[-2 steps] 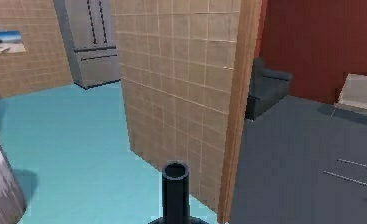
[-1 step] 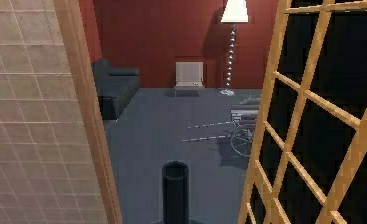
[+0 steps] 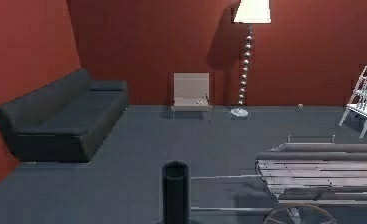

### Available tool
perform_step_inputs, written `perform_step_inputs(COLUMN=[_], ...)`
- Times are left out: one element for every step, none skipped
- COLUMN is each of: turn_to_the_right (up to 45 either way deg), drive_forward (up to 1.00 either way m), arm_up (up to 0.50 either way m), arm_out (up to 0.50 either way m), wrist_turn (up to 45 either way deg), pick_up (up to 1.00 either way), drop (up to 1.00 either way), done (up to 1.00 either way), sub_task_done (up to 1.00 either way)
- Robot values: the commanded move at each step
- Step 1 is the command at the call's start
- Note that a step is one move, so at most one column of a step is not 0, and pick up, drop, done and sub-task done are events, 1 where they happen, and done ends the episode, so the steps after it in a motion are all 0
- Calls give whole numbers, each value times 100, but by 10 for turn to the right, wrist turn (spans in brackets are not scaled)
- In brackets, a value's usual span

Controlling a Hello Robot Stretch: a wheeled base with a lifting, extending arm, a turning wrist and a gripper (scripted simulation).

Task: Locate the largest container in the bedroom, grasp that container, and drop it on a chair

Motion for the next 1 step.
perform_step_inputs(turn_to_the_right=[0], drive_forward=[20], arm_up=[0], arm_out=[0], wrist_turn=[0], pick_up=[0], drop=[0], done=[0], sub_task_done=[0])
